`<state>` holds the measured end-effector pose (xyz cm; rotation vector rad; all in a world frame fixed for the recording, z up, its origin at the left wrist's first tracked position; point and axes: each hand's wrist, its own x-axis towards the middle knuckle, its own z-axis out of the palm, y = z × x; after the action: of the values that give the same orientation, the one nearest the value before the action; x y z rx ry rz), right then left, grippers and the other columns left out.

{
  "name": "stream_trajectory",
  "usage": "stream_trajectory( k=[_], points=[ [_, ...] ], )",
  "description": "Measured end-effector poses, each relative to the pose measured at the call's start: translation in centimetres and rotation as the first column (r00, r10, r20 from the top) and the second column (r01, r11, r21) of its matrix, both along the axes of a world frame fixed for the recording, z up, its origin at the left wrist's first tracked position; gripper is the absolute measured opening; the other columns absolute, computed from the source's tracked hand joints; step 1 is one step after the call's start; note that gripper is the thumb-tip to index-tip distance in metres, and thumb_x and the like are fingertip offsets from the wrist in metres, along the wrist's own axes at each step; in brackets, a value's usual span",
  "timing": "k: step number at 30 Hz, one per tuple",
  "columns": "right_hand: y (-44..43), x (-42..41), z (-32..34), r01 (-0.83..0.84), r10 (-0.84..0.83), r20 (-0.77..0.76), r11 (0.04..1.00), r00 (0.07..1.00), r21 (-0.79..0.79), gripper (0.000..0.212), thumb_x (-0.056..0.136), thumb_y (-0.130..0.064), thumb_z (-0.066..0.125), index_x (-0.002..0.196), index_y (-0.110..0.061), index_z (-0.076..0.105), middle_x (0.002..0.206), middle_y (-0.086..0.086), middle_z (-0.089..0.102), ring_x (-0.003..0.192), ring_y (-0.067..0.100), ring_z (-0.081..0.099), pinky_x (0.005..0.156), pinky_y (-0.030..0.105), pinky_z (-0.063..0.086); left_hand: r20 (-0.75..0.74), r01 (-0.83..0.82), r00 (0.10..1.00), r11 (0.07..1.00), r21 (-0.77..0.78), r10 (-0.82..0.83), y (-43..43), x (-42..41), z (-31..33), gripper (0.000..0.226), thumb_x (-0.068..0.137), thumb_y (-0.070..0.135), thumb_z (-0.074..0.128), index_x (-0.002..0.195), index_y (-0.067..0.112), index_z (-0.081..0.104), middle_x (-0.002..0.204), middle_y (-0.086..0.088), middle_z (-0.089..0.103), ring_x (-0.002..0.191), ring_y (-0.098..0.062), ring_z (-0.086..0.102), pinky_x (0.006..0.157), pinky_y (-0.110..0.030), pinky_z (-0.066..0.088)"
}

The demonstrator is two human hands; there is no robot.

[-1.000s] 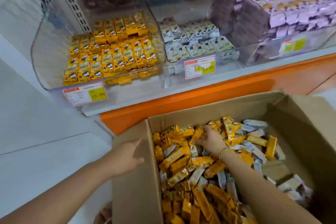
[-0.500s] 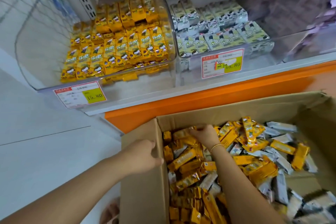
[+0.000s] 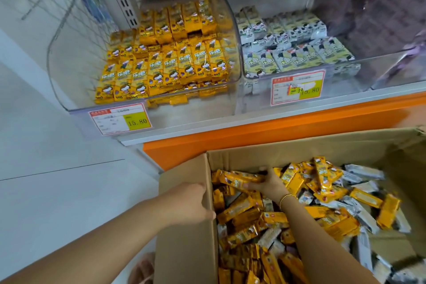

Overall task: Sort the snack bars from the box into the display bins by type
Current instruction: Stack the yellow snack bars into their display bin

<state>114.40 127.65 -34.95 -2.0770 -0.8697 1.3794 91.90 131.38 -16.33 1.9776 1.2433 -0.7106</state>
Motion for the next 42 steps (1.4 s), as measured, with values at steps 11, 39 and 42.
stream_trajectory(
  k=[11, 39, 42],
  points=[
    [-2.7, -2.2, 1.6, -0.134, 0.133, 0.070, 0.991, 0.989, 0.011, 0.049, 0.073, -0.038, 0.078, 0.108, -0.019, 0.050, 0.075, 0.007, 0.057, 0.057, 0.014, 0.048, 0.053, 0.032, 0.041, 0.035, -0.050, 0.998, 0.998, -0.035, 0.051, 0.0, -0.4, 0.3, 0.067, 0.090, 0.042, 0.058, 0.147, 0.016, 0.032, 0.145, -0.003, 0.042, 0.133, -0.019, 0.040, 0.106, -0.029, 0.035],
    [0.8, -11.6, 35.7, 0.013, 0.141, -0.142, 0.663, 0.980, 0.748, 0.045, 0.080, -0.027, 0.067, 0.123, -0.019, 0.058, 0.117, -0.001, 0.067, 0.112, 0.008, 0.062, 0.099, 0.033, 0.050, 0.635, -0.270, -0.395, 0.576, -0.771, 0.664, 2.5, -3.8, 18.0, 0.031, 0.080, 0.016, 0.060, 0.109, 0.008, 0.064, 0.103, -0.011, 0.072, 0.086, -0.018, 0.072, 0.070, -0.028, 0.059],
    [1.4, -12.9, 35.5, 0.153, 0.113, -0.295, 0.651, 0.949, 0.743, 0.048, 0.081, -0.009, 0.067, 0.128, -0.009, 0.057, 0.117, 0.004, 0.068, 0.112, 0.015, 0.062, 0.093, 0.028, 0.052, 0.610, -0.195, -0.396, 0.586, -0.786, 0.686, 3.2, -4.8, 18.3, 0.034, 0.077, 0.015, 0.058, 0.110, 0.005, 0.064, 0.107, -0.015, 0.071, 0.090, -0.022, 0.071, 0.071, -0.032, 0.060]
  ],
)
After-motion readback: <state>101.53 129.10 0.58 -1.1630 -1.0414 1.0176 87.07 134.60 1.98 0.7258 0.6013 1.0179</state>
